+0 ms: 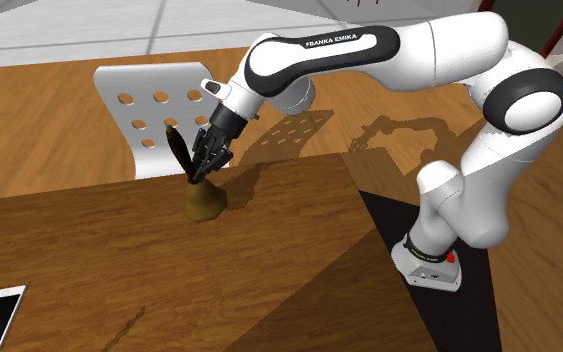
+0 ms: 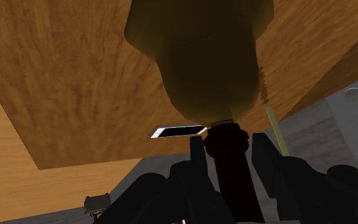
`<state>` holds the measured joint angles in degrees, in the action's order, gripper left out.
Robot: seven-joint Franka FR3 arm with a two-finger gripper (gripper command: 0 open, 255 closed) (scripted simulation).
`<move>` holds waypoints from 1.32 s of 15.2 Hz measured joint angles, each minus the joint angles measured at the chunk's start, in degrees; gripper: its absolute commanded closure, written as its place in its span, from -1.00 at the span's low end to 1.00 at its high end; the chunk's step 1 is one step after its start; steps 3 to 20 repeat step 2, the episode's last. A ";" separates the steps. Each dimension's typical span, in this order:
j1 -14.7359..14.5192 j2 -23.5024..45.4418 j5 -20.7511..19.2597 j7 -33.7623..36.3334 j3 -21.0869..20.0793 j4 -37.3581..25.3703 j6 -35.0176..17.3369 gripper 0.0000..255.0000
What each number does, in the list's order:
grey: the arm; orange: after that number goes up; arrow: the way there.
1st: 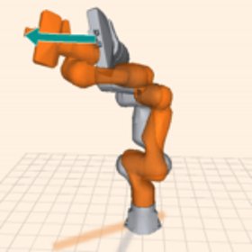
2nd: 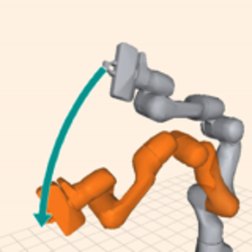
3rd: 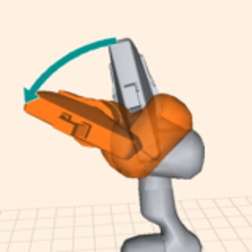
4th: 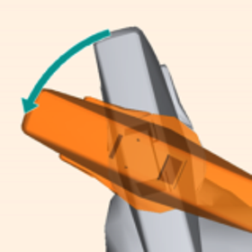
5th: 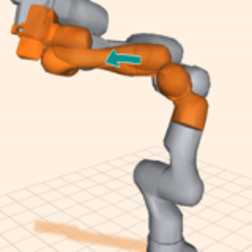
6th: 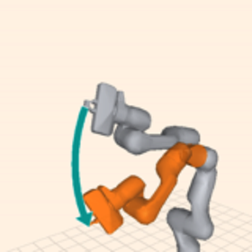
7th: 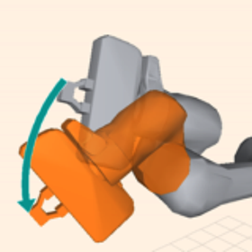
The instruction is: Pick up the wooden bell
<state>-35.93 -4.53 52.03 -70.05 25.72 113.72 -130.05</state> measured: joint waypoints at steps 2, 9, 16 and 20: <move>0.03 -0.39 -0.82 1.09 -0.09 -0.64 0.51 1.00; 0.03 -0.39 -0.82 1.09 -0.09 -0.64 0.51 1.00; 0.03 -0.39 -0.82 1.09 -0.09 -0.64 0.51 1.00; 0.03 -0.39 -0.82 1.09 -0.09 -0.64 0.51 1.00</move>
